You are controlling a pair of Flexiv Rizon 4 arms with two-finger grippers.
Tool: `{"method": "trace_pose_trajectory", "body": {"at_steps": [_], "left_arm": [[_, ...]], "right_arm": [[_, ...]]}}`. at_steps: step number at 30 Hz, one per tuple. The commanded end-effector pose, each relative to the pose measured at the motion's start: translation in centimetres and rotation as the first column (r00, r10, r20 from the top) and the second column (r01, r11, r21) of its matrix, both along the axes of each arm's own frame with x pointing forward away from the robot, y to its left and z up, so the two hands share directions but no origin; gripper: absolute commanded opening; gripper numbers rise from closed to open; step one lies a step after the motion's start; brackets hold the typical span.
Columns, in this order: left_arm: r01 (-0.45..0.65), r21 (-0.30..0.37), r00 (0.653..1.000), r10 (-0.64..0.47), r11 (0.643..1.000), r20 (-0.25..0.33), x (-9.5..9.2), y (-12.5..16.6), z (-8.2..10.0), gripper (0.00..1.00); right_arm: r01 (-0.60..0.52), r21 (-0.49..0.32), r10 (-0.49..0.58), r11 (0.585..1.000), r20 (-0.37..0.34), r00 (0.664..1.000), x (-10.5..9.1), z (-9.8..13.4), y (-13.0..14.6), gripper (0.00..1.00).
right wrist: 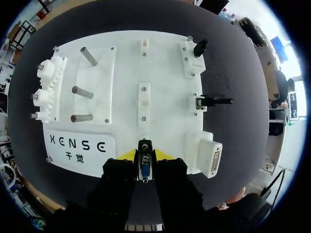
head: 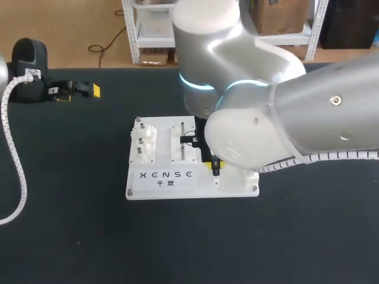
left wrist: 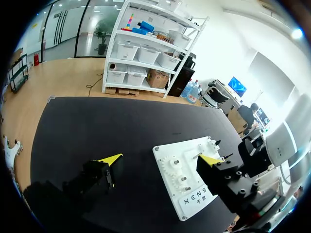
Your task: Insert the USB connector, Ethernet cable, and multi-pin plug into their matching sockets one by one.
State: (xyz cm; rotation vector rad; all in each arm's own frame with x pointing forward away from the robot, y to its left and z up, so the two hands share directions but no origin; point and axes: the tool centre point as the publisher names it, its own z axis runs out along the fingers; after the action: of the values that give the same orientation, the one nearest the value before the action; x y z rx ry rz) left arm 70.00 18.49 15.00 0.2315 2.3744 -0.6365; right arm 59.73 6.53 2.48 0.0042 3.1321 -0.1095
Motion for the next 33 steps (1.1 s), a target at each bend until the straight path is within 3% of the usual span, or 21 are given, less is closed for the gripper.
{"method": "trace_pose_trajectory", "body": {"at_steps": [1, 13, 33], "left_arm": [[0.0, 0.0, 1.0, 0.0, 1.0, 0.0, 0.0, 0.0, 0.0, 1.0], [0.0, 0.0, 1.0, 0.0, 1.0, 0.0, 0.0, 0.0, 0.0, 1.0], [0.0, 0.0, 1.0, 0.0, 1.0, 0.0, 0.0, 0.0, 0.0, 1.0]], "right_arm": [[-0.001, 0.006, 0.001, 1.0, 0.015, 1.0, -0.2, 1.3, -0.6, 0.0], [0.024, 0.031, -0.024, 0.999, 0.026, 0.999, 0.3, 3.9, -3.0, 0.0], [0.021, 0.016, -0.02, 1.0, -0.003, 1.0, 0.3, 4.3, -6.3, 0.0]]}}
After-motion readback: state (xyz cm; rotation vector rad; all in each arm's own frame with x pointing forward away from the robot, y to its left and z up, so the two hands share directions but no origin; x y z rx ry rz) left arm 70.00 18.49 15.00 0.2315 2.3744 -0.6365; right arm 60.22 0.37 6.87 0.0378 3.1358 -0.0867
